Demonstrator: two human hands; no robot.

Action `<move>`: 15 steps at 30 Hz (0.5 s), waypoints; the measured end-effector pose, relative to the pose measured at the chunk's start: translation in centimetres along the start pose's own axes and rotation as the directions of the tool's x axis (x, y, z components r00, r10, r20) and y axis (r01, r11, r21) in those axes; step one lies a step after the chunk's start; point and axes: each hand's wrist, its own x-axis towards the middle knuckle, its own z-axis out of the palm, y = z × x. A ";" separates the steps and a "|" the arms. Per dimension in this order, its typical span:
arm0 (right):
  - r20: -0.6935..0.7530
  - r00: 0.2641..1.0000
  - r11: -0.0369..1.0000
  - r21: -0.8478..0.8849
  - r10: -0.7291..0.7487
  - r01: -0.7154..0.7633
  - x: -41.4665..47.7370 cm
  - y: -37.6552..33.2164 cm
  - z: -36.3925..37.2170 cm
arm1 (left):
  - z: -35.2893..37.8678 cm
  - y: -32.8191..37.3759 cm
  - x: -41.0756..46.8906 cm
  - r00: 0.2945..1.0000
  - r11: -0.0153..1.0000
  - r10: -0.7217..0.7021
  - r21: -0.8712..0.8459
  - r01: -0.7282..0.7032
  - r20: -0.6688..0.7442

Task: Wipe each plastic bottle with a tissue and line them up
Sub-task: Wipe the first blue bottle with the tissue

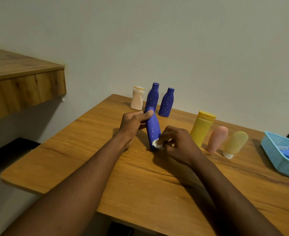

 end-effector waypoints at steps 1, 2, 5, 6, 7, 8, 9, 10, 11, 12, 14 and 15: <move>0.032 0.999 1.000 0.024 0.009 -0.010 0.0 0.2 -0.2 | 0.0 0.0 0.0 1.000 1.000 0.000 0.004 0.000 -0.005; 0.049 0.999 0.999 0.042 0.022 -0.024 0.0 0.3 -0.3 | 0.0 0.0 0.0 1.000 1.000 0.003 0.010 -0.003 -0.010; -0.054 0.998 0.999 0.036 0.011 -0.009 0.1 0.6 0.0 | 0.0 0.0 -0.2 1.000 1.000 0.014 0.024 -0.013 -0.011; -0.133 0.991 1.000 0.009 -0.012 0.014 0.3 0.7 0.3 | 0.0 0.0 -0.3 1.000 0.999 0.015 0.034 -0.015 -0.001; -0.215 0.976 0.999 -0.022 -0.035 0.031 0.7 0.7 0.5 | 0.1 0.0 -0.3 1.000 0.999 0.015 0.047 -0.016 0.016; -0.291 0.955 0.998 -0.040 -0.048 0.038 1.2 0.6 0.7 | 0.2 0.0 -0.4 0.999 0.998 0.013 0.059 -0.015 0.036; -0.355 0.934 0.999 -0.038 -0.049 0.038 1.7 0.5 0.8 | 0.4 0.0 -0.5 0.998 0.998 0.010 0.065 -0.013 0.055; -0.402 0.915 0.999 -0.023 -0.041 0.035 2.2 0.3 1.0 | 0.5 -0.1 -0.6 0.998 0.998 0.006 0.065 -0.010 0.068; -0.429 0.903 0.999 -0.008 -0.035 0.035 2.4 0.2 1.1 | 0.6 -0.1 -0.7 0.997 0.998 0.003 0.059 -0.008 0.074; -0.433 0.901 0.999 0.004 -0.031 0.037 2.5 0.0 1.2 | 0.5 -0.1 -0.7 0.997 0.999 0.001 0.052 -0.005 0.075; -0.367 0.929 0.999 0.017 -0.037 0.046 2.1 -0.4 1.4 | 0.4 0.0 -0.7 0.998 0.999 -0.005 0.038 0.003 0.060; -0.304 0.952 0.999 0.009 -0.047 0.052 1.6 -0.6 1.4 | 0.4 0.1 -0.7 0.999 0.999 -0.008 0.035 0.007 0.042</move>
